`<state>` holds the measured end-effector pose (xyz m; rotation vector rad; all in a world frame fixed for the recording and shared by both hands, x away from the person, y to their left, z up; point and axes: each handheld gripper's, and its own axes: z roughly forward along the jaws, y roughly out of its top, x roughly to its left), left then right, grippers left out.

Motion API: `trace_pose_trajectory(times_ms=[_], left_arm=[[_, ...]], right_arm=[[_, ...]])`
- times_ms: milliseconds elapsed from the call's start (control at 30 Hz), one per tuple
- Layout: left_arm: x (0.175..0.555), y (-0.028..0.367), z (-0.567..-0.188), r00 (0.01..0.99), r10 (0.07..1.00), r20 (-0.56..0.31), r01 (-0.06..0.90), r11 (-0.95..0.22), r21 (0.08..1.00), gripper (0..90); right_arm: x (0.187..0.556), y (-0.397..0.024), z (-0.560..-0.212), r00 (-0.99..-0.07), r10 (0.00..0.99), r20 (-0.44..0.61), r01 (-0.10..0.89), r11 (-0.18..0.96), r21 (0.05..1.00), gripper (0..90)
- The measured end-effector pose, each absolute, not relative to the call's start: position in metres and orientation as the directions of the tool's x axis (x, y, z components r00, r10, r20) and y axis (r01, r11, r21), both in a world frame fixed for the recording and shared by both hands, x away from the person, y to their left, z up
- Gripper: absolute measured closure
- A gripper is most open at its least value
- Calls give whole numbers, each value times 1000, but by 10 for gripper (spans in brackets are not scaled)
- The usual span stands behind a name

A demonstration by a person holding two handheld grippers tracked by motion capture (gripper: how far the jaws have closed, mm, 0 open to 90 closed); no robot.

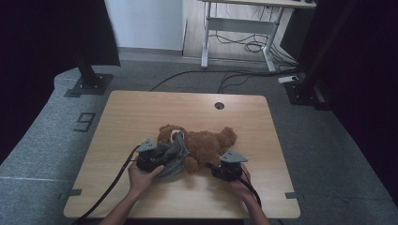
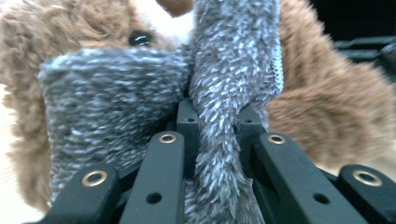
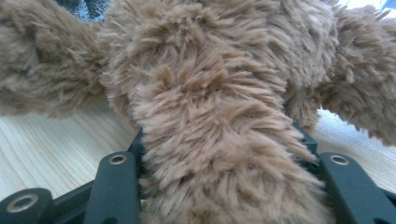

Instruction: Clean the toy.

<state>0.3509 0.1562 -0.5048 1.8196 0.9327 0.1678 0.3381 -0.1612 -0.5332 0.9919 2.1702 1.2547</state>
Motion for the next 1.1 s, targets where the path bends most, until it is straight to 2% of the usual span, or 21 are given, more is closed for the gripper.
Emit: trace_pose_trajectory(times_ms=[233, 367, 500, 600, 700, 800, 900, 1000, 1100], left_arm=[[341, 127, -455, 759, 607, -235, 416, -175, 893, 775], [347, 91, -433, 801, 560, -211, 377, -199, 905, 775], [360, 51, -445, 818, 538, -204, 405, -286, 869, 772], [368, 33, -472, 815, 548, -186, 427, -351, 833, 769], [367, 39, -479, 814, 541, -212, 433, -322, 842, 772], [360, 50, -478, 809, 564, -168, 406, -328, 853, 773], [361, 70, -480, 786, 594, -170, 414, -302, 859, 773], [364, 91, -485, 755, 627, -190, 440, -270, 856, 772], [364, 113, -491, 753, 620, -220, 454, -248, 856, 777]], right_arm=[[334, -167, -535, -647, 762, 18, 370, 293, 882, 445], [329, -165, -538, -652, 758, -3, 354, 307, 884, 446], [327, -164, -539, -651, 759, 0, 360, 309, 880, 446], [327, -165, -539, -642, 766, 6, 370, 303, 878, 470], [328, -168, -542, -641, 767, 17, 384, 301, 873, 504], [328, -170, -543, -650, 760, 29, 388, 298, 872, 522], [328, -171, -543, -653, 756, 33, 389, 298, 871, 538], [329, -174, -544, -659, 751, 34, 387, 300, 872, 545], [330, -174, -544, -667, 744, 36, 385, 302, 872, 547]])
